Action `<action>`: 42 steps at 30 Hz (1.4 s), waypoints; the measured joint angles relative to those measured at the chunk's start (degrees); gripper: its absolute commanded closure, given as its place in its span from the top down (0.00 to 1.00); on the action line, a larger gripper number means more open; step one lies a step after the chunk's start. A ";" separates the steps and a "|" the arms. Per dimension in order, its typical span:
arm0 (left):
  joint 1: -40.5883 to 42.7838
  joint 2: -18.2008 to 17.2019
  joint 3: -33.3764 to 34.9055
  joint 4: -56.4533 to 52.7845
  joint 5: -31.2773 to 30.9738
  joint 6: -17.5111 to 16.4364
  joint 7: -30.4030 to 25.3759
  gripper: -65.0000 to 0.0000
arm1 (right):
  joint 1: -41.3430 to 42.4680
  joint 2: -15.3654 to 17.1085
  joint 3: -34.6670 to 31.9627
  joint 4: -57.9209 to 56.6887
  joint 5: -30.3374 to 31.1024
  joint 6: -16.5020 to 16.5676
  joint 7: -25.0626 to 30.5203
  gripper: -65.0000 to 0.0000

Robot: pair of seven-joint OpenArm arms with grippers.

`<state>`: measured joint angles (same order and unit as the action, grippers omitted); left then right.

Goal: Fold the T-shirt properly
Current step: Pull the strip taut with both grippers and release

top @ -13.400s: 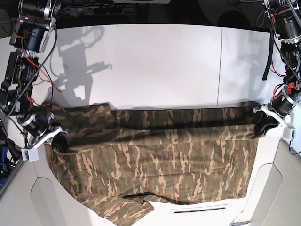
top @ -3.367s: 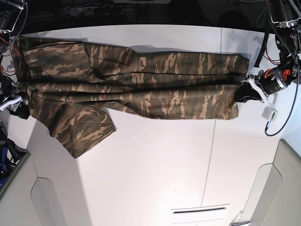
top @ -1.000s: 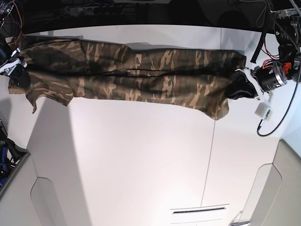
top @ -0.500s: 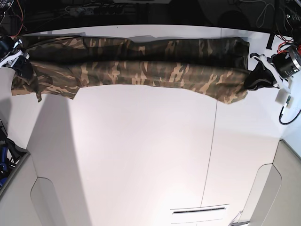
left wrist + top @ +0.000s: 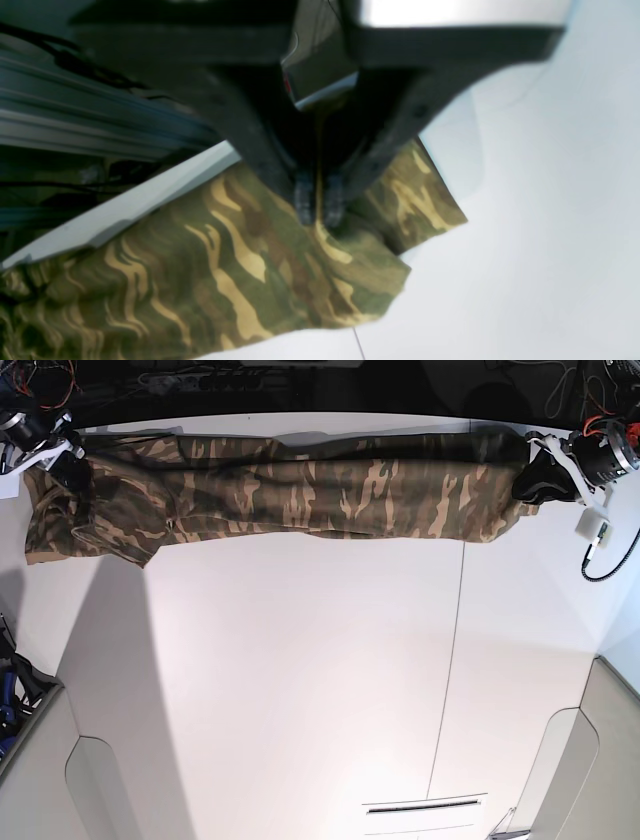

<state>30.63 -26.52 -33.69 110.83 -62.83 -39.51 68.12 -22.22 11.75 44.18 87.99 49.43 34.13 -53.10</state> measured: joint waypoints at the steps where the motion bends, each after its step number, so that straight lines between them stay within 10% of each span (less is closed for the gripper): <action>1: -0.02 0.00 0.00 0.00 0.85 0.00 -0.72 0.38 | 0.17 0.00 0.00 -1.20 0.00 0.04 0.35 0.24; 4: -0.02 0.00 0.00 0.02 2.80 0.00 -3.82 0.49 | 0.92 0.17 0.02 -2.14 1.33 0.79 0.15 0.49; 14: -0.07 0.57 -3.56 0.00 3.67 0.00 -4.31 0.49 | 0.92 0.92 8.33 6.29 7.21 -0.09 -4.76 0.48; 21: -0.13 3.41 -4.96 0.00 4.63 0.00 -5.68 0.70 | 1.77 0.66 10.16 11.47 10.56 -0.04 -4.87 0.00; 27: -0.17 4.66 -4.96 -7.50 11.78 0.00 -16.13 0.70 | 5.84 0.00 6.36 8.22 6.14 0.22 -3.69 0.00; 42: -1.66 4.61 1.68 -19.96 11.17 -0.24 -20.63 0.70 | 6.69 0.31 -14.32 -5.77 -2.95 0.02 8.74 0.00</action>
<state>28.97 -21.91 -32.01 90.87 -51.66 -39.75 47.48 -15.53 12.05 29.87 82.21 46.48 34.15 -44.36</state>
